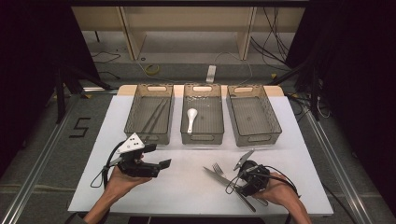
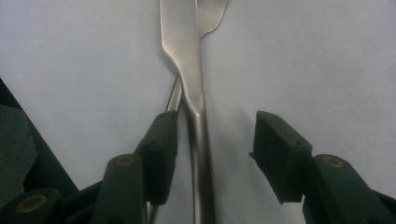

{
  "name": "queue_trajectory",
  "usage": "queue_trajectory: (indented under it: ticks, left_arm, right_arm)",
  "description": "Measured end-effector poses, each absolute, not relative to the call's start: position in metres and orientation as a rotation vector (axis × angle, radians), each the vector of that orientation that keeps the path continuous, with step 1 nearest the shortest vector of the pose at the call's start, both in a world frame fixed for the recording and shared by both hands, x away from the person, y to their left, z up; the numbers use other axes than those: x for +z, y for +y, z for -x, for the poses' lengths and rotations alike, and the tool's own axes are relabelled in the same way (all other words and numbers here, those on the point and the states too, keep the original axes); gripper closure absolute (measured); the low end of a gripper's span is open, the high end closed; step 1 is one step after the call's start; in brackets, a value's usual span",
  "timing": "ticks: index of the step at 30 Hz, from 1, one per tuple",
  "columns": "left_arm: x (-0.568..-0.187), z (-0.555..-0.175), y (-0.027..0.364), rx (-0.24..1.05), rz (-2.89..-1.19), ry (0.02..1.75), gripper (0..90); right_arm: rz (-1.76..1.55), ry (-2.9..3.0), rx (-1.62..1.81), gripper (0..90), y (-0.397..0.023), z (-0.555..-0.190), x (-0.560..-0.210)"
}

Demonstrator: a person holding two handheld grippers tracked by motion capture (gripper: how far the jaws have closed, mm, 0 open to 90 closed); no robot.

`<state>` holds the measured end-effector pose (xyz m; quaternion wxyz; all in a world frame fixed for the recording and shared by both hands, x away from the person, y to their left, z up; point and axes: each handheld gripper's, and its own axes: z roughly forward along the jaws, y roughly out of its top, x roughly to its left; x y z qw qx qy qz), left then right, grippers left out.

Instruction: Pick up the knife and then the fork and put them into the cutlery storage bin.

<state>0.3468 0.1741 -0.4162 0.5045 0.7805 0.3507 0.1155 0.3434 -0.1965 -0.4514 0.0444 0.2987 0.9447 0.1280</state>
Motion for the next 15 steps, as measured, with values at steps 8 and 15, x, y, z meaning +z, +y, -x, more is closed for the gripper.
queue_trajectory:
  ticks: [8,15]
  left_arm:
    - [-0.4156,-0.3479,0.1731,0.284,-1.885,0.846,16.3]
    - [-0.4147,-0.3468,0.1731,0.296,-1.887,0.839,16.5]
  right_arm:
    - [-0.891,2.905,0.378,56.6,-0.1923,-0.3465,-0.4506]
    - [-0.899,2.9,0.363,60.8,-0.1968,-0.3438,-0.4499]
